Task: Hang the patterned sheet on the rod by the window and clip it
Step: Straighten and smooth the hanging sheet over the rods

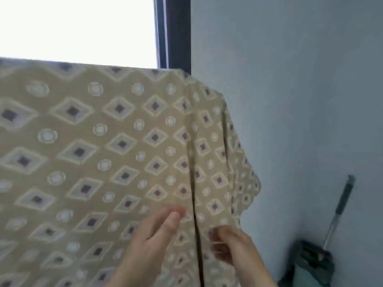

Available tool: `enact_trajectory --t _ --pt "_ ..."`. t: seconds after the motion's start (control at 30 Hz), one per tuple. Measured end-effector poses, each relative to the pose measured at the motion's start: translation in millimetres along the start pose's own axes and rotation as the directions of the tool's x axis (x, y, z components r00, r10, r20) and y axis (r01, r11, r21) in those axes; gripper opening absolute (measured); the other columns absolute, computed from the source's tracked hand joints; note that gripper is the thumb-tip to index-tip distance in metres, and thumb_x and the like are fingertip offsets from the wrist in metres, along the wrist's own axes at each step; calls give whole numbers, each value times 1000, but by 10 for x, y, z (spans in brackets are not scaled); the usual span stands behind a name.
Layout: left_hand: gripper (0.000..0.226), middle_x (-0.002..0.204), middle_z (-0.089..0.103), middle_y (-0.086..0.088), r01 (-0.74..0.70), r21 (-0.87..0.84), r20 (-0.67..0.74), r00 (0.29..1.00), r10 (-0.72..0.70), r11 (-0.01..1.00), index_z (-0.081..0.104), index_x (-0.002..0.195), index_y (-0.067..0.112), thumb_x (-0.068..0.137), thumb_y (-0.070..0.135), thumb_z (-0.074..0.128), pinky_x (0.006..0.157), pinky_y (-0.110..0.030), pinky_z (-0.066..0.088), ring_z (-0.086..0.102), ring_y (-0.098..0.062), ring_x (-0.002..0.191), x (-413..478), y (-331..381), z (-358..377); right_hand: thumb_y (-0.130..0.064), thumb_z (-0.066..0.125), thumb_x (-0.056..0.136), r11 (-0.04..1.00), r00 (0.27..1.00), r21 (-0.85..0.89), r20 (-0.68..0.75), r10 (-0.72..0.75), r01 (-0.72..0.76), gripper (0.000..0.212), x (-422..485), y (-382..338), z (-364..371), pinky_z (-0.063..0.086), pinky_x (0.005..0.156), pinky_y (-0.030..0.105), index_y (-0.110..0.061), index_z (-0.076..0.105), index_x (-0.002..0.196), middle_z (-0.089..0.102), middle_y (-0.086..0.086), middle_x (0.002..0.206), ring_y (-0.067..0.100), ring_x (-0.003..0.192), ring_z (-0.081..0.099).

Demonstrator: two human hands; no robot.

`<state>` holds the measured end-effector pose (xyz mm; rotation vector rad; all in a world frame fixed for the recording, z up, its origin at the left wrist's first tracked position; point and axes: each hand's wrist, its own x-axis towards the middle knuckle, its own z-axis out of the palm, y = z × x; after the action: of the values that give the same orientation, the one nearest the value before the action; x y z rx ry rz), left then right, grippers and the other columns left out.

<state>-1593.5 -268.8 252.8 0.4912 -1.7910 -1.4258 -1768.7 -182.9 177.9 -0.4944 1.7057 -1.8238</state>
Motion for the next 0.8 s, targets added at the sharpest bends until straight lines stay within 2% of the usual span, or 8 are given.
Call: enact_trajectory --t 0.07,0.17,0.37,0.5,0.57,0.67,0.73,0.8 --pt "51 98 73 16 -101 78 104 990 93 992 76 93 29 63 63 52 85 -27 53 67 1 91 212 462 76 -7 57 95 993 994 64 14 -104 103 16 30 -452 -52 51 60 29 -6 73 95 75 13 86 24 71 65" --pt "51 99 70 21 -189 196 138 977 164 962 72 96 31 67 64 46 84 -24 51 65 2 92 569 819 165 -10 53 97 976 980 110 47 -195 189 19 132 -1001 -79 51 66 30 -9 71 100 74 11 92 24 77 65" --pt "12 92 70 19 -413 382 178 911 373 826 66 99 36 90 41 59 76 -15 49 64 4 88 1216 1242 342 -9 54 97 952 951 -3 21 -307 307 17 347 -1620 -174 53 70 32 -13 71 99 73 9 94 21 79 65" --pt "22 103 69 11 -626 606 238 731 639 490 72 109 24 88 28 65 88 -24 48 62 -8 94 1660 1557 476 -12 54 96 927 928 -113 -66 -367 359 16 618 -1862 -372 56 70 34 -19 67 99 70 6 99 21 79 67" --pt "28 115 67 9 -668 671 339 662 668 322 68 117 23 91 28 62 92 -25 43 58 -11 105 1870 1720 607 -13 48 99 918 929 -194 -72 -364 345 17 782 -1936 -491 57 69 34 -22 59 109 63 -5 99 22 79 68" --pt "36 129 59 10 -659 747 522 662 538 86 59 129 26 95 32 51 99 -32 44 53 -15 119 2197 1782 816 -13 40 101 866 947 -400 23 -319 301 40 1055 -1985 -589 57 70 36 -24 41 140 48 -20 93 21 72 67" --pt "35 128 58 9 -644 762 609 681 406 -63 57 128 28 95 33 46 98 -35 46 53 -16 118 2391 1742 965 -11 37 102 819 956 -496 96 -277 287 41 1262 -2011 -625 57 71 38 -21 41 141 51 -15 97 18 66 65" --pt "32 123 58 8 -615 768 639 716 281 -180 57 123 28 95 34 44 93 -38 48 55 -16 115 2537 1719 1089 -5 36 99 781 967 -570 154 -203 255 42 1483 -2006 -669 58 65 35 -18 45 138 55 0 119 17 64 65"
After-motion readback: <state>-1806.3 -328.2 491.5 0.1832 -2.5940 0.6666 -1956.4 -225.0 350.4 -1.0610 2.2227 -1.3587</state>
